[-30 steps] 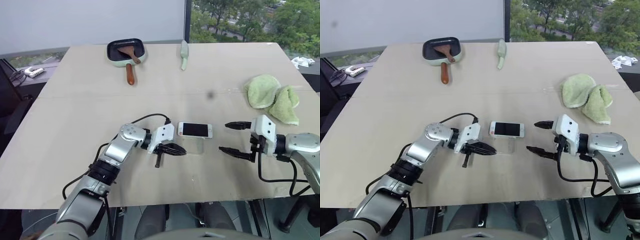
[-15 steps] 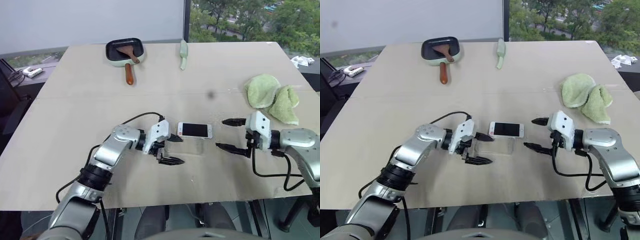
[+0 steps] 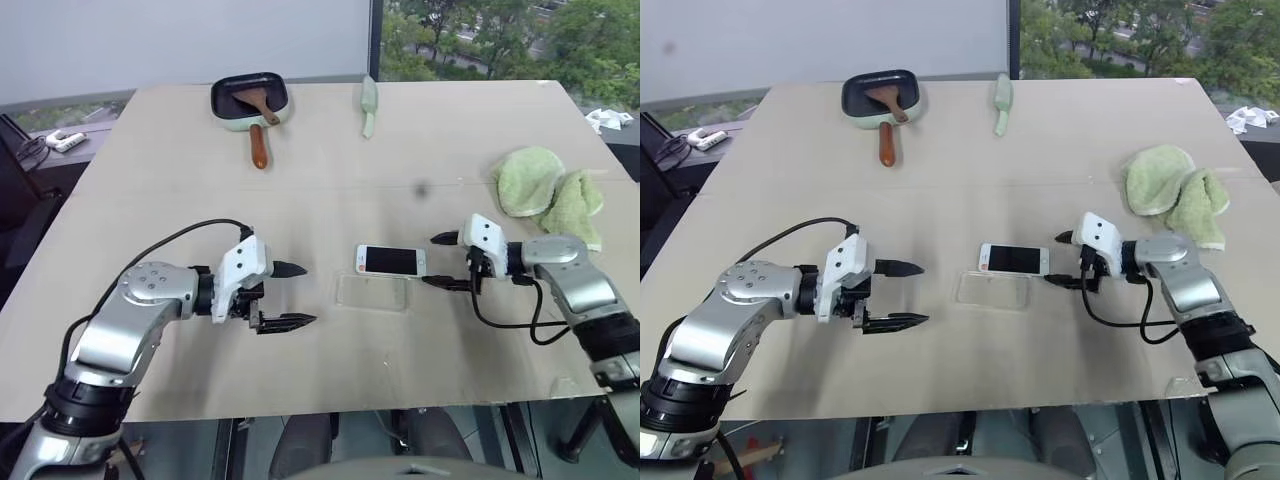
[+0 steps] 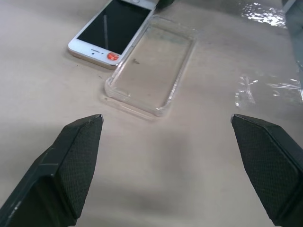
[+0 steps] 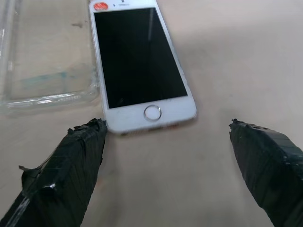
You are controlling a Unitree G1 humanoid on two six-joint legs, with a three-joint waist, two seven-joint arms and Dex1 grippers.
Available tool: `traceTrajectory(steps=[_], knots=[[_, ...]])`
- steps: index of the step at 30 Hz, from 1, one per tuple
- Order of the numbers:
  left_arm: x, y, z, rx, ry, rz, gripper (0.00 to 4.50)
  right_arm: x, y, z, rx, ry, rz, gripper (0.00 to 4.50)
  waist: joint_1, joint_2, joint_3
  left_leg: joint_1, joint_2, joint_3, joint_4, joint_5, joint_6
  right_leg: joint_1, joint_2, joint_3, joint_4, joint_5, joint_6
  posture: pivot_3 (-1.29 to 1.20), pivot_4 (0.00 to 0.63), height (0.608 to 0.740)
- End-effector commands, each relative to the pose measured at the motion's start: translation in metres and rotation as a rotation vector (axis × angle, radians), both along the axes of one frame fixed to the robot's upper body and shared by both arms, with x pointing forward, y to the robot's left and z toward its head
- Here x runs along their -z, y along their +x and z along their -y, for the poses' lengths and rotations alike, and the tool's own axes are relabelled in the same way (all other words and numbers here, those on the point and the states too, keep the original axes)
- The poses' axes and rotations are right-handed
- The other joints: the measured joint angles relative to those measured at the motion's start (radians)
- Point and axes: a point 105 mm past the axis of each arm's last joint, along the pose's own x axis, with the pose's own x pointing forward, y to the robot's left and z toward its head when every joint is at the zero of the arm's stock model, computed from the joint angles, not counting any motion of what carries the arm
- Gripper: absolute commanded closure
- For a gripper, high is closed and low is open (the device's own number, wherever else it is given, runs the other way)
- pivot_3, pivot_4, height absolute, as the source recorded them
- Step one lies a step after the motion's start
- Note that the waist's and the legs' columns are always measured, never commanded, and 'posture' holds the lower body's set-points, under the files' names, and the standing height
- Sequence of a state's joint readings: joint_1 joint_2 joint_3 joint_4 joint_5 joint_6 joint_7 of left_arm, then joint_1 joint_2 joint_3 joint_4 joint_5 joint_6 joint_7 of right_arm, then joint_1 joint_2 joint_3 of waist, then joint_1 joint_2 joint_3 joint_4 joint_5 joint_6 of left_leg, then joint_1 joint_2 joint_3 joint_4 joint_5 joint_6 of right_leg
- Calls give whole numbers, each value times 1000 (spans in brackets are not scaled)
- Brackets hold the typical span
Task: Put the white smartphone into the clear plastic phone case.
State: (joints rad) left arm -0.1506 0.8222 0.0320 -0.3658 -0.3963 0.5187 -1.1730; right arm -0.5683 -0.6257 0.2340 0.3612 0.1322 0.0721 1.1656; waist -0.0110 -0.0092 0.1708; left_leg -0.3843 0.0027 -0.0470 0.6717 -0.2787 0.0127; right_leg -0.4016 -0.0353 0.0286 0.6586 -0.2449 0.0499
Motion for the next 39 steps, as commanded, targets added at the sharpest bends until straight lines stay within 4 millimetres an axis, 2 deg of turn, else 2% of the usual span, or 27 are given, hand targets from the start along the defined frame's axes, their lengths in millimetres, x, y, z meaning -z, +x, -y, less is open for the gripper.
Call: traceTrajectory(steps=[1,5,13,25,39], knots=[[-13,0,1,-33,-11,75,33,0,7,-5,-53,-23,19,0,-2,0,0,0,0,0,0,0,0,0,0,0,0,0,0,0,150,740],[-11,1,-4,-84,6,107,33,6,12,-9,-95,-46,-2,0,-16,0,0,3,0,3,-1,0,0,0,0,3,1,0,0,0,150,740],[-24,18,-13,-193,-13,189,33,5,18,-19,-148,-10,-74,0,-27,0,0,4,0,3,-1,0,0,0,0,3,2,0,0,0,150,740],[-25,23,-11,-216,-4,206,33,8,25,-26,-160,-15,-55,0,-36,-1,-1,8,2,11,-2,0,0,0,2,11,3,1,-1,0,150,740],[-23,28,-12,-214,8,202,33,7,24,-20,-158,-12,-43,0,-36,-1,-1,9,3,12,-3,0,0,0,2,12,3,1,-1,0,150,740]])
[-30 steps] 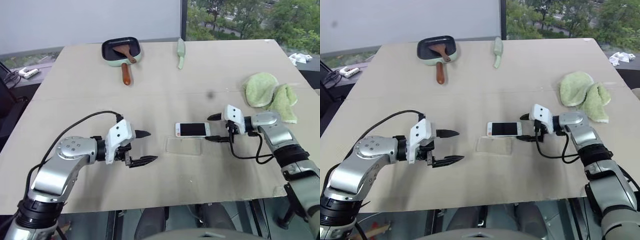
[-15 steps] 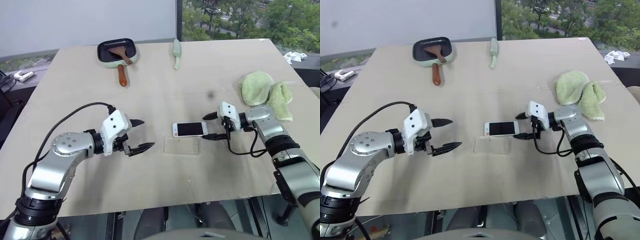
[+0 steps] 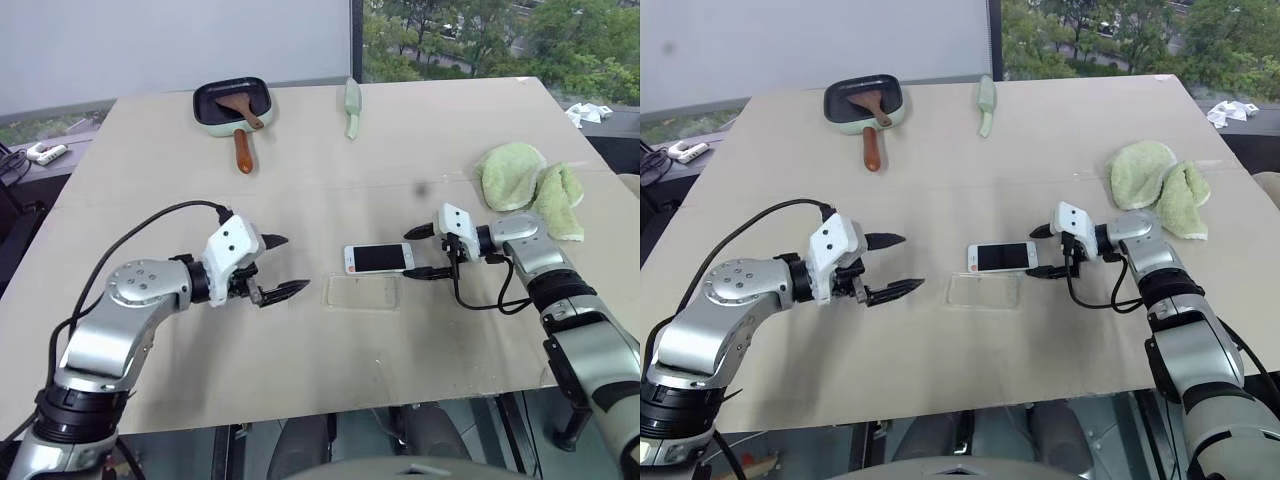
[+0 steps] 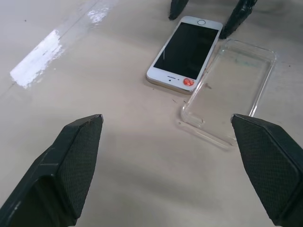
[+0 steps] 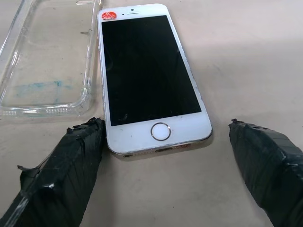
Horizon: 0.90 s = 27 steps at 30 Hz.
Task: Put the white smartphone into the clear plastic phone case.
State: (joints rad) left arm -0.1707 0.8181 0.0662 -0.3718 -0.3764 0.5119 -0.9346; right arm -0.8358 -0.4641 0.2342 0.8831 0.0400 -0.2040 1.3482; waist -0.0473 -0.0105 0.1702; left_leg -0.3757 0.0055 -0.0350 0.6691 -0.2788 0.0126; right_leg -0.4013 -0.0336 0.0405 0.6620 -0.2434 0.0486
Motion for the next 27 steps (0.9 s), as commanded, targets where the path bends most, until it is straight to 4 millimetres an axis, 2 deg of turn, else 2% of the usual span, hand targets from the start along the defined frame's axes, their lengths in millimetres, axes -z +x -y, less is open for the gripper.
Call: traceTrajectory(steps=[1,13,15,18,27], knots=[[-6,1,1,15,8,34,33,3,0,2,1,-22,5,0,0,0,0,0,0,0,0,0,0,0,0,0,0,0,0,0,150,740],[-4,-1,-1,8,12,26,33,11,-12,-3,-84,-60,-64,0,3,0,0,-2,0,0,-1,0,0,-2,0,0,-1,0,0,0,150,740],[-4,-2,-1,5,12,26,0,11,-12,-4,-86,-61,-64,547,3,0,0,-2,0,0,-1,0,0,-2,0,0,-1,0,0,0,150,740],[-4,-2,-1,3,11,25,0,10,-12,-4,-90,-60,-60,1708,3,0,0,-3,0,0,-1,0,0,-3,-1,0,-1,0,0,0,150,740],[-2,-1,0,2,8,22,0,8,-12,-3,-104,-63,-29,1765,4,0,0,-4,0,0,-1,0,0,-4,-1,0,-1,0,0,0,150,740]])
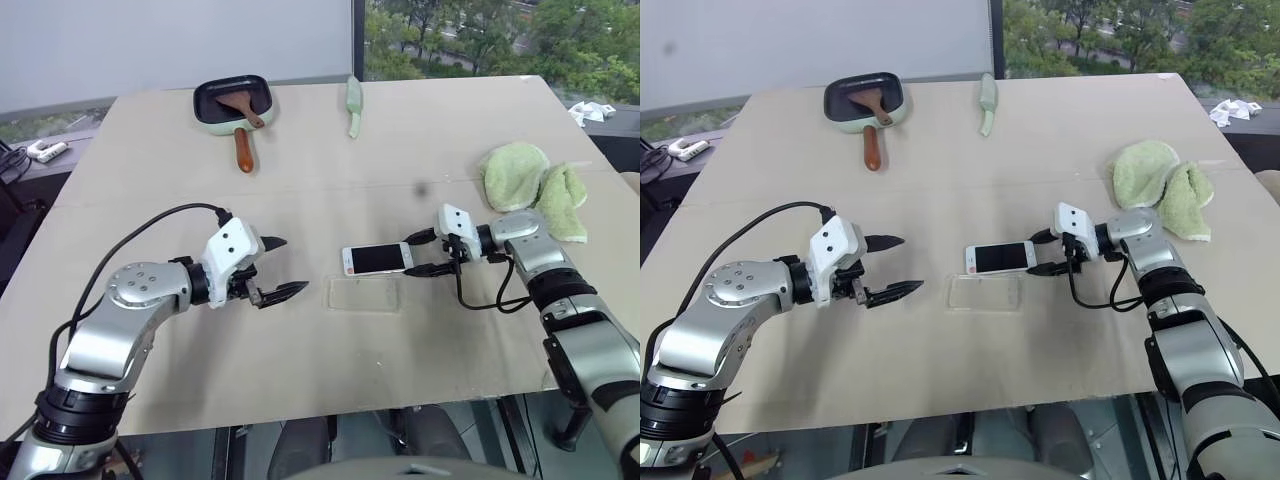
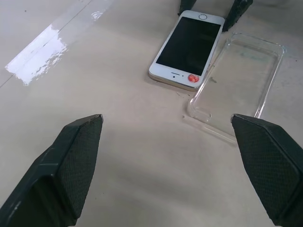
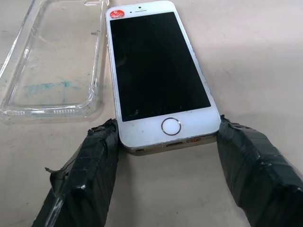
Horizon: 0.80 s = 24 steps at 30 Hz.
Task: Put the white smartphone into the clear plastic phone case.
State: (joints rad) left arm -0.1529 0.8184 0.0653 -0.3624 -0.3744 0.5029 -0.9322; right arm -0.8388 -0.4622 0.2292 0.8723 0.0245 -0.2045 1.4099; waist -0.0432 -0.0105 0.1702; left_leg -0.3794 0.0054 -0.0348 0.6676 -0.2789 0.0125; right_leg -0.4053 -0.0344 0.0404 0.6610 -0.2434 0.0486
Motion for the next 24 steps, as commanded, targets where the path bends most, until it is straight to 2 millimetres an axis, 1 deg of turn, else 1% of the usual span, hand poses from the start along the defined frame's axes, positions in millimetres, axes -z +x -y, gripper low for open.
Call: traceTrajectory(steps=[1,4,7,10,12,14,19,24], knots=[[-7,0,3,14,7,37,0,9,-6,0,-40,-46,-5,1765,0,0,0,0,0,0,0,0,0,0,0,0,0,0,0,0,150,740],[-6,1,3,17,8,39,0,9,-4,5,-11,-44,0,1765,1,0,0,0,0,0,0,0,0,0,0,0,0,0,0,0,150,740],[-6,2,3,19,8,39,0,4,2,17,57,-42,4,1765,2,0,0,0,0,0,0,0,0,0,0,0,0,0,0,0,150,740],[-4,2,3,21,8,36,0,0,4,27,102,-39,-37,1765,6,0,0,0,0,0,0,0,0,0,-1,0,0,0,0,0,150,740],[-4,2,3,23,9,34,0,0,3,30,101,-57,-40,693,12,0,0,0,-1,0,0,0,0,0,-1,0,0,0,0,0,150,740],[-3,2,3,24,9,34,0,-1,2,29,89,-63,-34,10,16,0,0,-1,-1,0,1,0,0,0,-1,0,0,0,0,0,150,740],[-3,3,2,22,9,37,0,-7,7,24,86,-69,20,10,16,0,0,-1,-2,0,1,0,0,0,-1,-1,0,0,0,0,150,740],[-3,3,1,20,11,35,0,-14,7,9,26,-56,41,10,12,0,0,-1,-2,0,1,0,0,0,-1,0,0,0,0,0,150,740]])
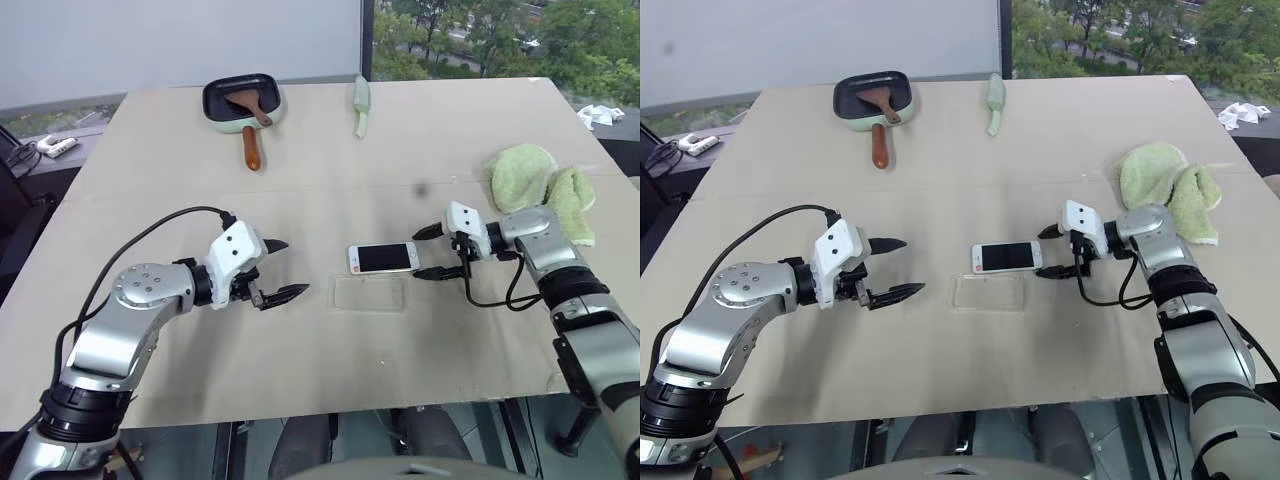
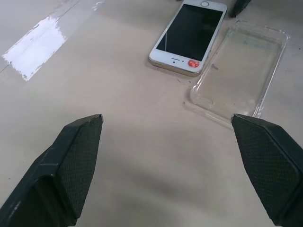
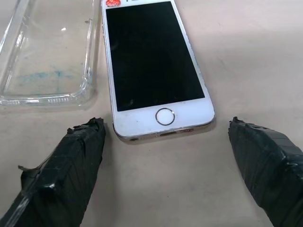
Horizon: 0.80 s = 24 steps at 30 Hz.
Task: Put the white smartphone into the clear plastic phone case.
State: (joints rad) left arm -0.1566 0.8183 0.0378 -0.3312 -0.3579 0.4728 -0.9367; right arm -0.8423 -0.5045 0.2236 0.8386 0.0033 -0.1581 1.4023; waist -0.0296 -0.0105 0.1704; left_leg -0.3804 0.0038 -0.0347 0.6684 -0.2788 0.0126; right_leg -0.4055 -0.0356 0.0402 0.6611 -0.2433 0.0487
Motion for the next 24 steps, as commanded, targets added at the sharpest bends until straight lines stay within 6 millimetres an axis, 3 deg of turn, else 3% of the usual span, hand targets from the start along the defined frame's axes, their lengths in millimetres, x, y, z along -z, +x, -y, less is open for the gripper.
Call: traceTrajectory(steps=[1,17,24], knots=[[-10,1,0,11,-2,45,0,-7,3,-7,-28,-18,31,10,-3,0,0,0,0,0,0,0,0,0,0,0,0,0,0,0,150,740],[-10,1,0,0,-3,51,0,-9,0,-51,-188,40,-36,10,-35,0,0,0,2,1,-1,0,0,-2,1,1,1,0,0,0,150,740],[-10,0,-3,-12,1,54,0,1,0,-56,-202,8,-20,10,-36,0,0,-2,2,1,-2,0,0,-4,0,1,1,0,0,0,150,740]])
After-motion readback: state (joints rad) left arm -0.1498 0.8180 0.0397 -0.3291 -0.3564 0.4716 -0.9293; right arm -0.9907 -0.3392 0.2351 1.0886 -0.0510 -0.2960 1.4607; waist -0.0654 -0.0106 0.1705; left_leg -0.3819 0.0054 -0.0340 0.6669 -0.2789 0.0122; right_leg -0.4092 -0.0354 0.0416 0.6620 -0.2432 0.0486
